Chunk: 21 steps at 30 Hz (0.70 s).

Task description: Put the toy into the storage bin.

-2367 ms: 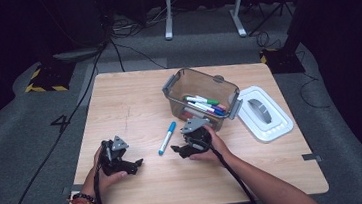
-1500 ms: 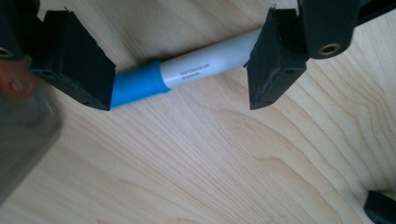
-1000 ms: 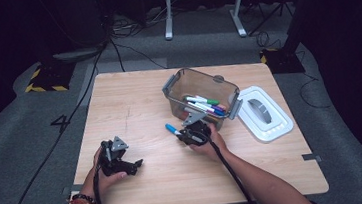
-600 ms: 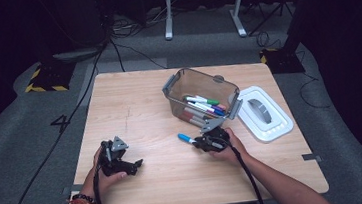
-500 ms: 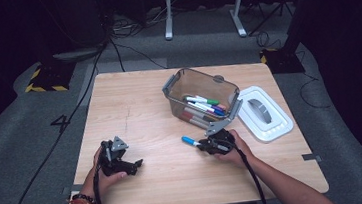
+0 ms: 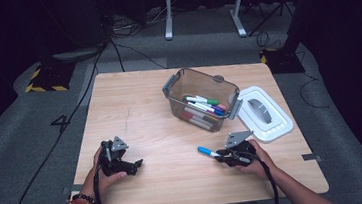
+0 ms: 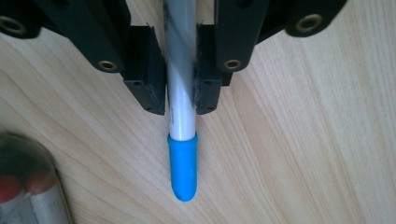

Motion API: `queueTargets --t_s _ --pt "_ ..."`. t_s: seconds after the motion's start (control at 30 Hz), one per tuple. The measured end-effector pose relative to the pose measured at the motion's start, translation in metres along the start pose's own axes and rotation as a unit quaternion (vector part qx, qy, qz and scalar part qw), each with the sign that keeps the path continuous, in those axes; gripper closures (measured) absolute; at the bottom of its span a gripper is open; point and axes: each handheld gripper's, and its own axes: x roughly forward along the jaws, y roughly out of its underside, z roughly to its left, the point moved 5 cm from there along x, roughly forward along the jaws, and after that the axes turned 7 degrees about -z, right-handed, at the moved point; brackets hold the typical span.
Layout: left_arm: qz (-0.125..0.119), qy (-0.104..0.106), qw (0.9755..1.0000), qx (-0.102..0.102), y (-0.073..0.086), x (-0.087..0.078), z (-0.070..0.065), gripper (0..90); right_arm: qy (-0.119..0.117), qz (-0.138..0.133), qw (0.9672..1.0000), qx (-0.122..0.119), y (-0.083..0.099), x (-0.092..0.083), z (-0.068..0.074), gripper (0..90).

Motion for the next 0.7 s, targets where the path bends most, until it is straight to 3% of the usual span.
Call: queueTargets --t_s 0.17,0.37,0.7 --pt "0.000 0.000 1.0000 0.001 0.000 0.000 0.000 0.5 0.003 0.000 0.9999 -0.012 0.000 0.000 0.001 61.1" --pt "0.000 0.000 1.0000 0.000 0.000 0.000 0.000 0.5 -0.001 -0.011 0.9999 -0.003 -0.006 0.011 -0.003 49.6" --pt "0.000 0.000 1.0000 0.004 0.000 0.000 0.001 0.5 -0.004 -0.018 0.9998 -0.004 -0.017 0.024 0.002 53.3"
